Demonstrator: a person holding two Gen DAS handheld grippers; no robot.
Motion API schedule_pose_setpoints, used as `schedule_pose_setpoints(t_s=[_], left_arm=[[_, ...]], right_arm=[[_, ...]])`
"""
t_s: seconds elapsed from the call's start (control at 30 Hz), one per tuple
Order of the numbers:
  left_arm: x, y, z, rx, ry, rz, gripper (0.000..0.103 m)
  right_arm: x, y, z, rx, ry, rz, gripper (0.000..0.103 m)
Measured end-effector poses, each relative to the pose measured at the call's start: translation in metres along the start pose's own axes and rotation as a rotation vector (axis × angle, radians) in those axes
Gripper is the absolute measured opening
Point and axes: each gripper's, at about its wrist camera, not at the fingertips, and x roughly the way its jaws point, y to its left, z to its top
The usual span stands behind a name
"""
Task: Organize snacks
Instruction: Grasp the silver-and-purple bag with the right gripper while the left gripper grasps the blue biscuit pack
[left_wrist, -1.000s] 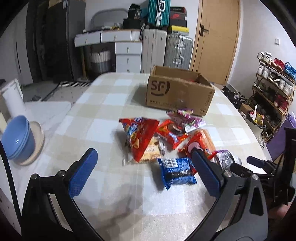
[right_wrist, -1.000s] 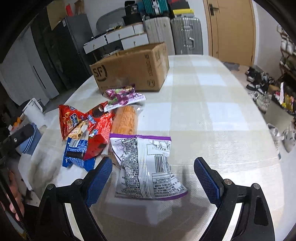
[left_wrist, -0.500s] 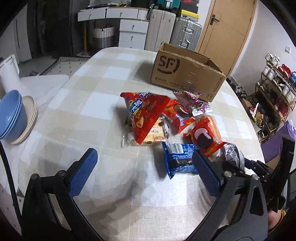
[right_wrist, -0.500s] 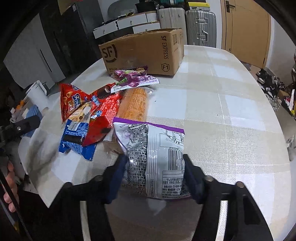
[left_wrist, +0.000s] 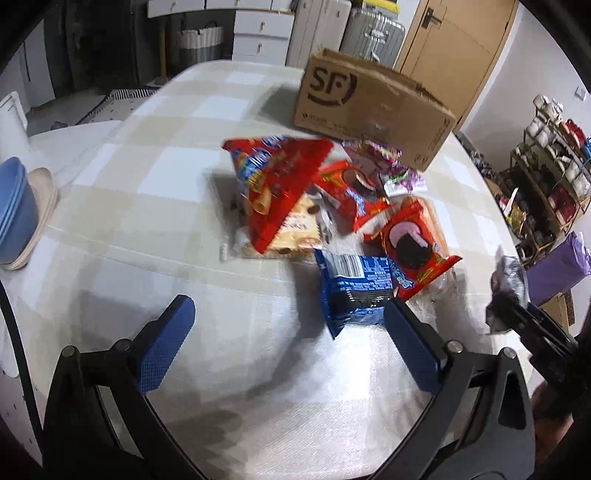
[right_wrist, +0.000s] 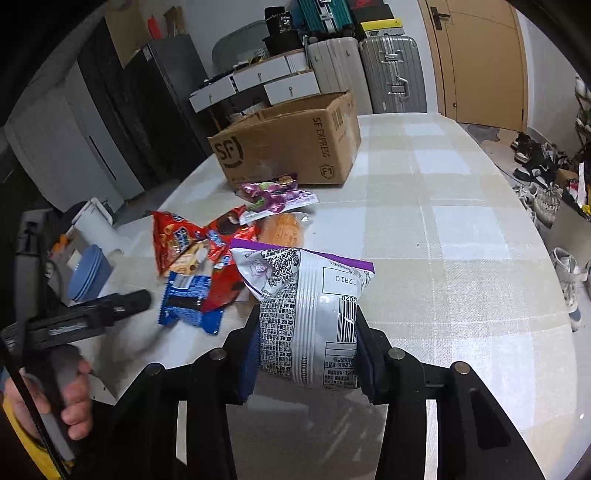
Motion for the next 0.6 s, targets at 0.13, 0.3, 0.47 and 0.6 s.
schedule_pose_setpoints(t_s=[0.13,0.3,0.47,0.6], left_arm=[[0.018,-0.013,0.006,-0.005,0.034,0.005,0.102],[0.041,-0.032,0.01,0.019,0.074,0.048,0.102],[0.055,-0.039,0.009,0.034,0.086,0.1,0.103],[0.054,-0.033,0.009,0.013,0.083,0.091,0.1]], right_arm=[[-0.005,0.004,0.0,-0.013,-0.008,0.013,0.044],[-0.012,0.002,0.001,0.0,-0.019,0.036,0.044],[-0.014,-0.001,0.0,0.012,-0.017,0.052,0.044],[-0.015,0.0,0.0,0.013,-0.018,0.059,0.044]])
